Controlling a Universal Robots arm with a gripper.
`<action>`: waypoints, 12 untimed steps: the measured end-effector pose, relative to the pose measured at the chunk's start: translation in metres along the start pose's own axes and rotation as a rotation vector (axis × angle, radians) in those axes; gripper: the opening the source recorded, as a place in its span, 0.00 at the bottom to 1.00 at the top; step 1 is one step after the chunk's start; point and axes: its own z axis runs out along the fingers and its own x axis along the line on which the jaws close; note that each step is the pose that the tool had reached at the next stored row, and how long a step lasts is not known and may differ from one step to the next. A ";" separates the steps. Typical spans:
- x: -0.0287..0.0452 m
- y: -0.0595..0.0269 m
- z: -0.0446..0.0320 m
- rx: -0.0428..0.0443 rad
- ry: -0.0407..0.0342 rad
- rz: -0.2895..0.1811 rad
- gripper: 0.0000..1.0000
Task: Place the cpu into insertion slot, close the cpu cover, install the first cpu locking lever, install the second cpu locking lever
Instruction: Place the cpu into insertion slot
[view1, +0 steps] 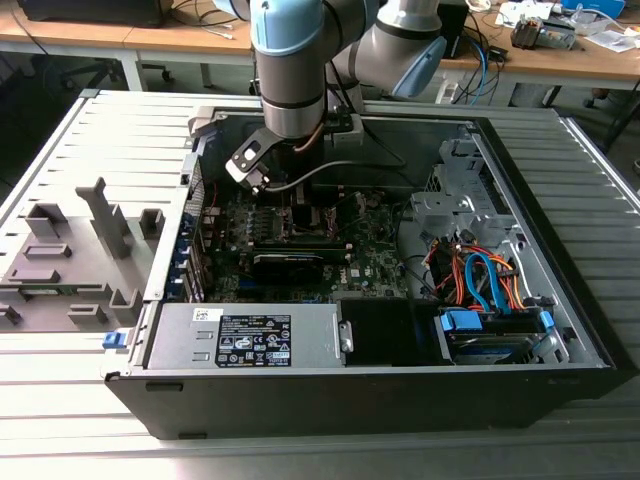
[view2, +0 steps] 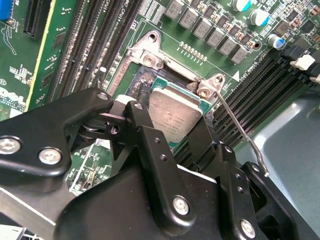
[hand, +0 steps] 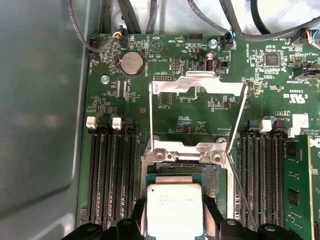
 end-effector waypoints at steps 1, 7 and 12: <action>0.0000 0.0000 0.0000 0.0001 -0.0002 0.000 0.54; -0.0010 -0.0001 -0.0001 0.0003 -0.0015 0.000 0.54; -0.0055 0.0009 0.0006 0.0004 -0.0048 0.000 0.54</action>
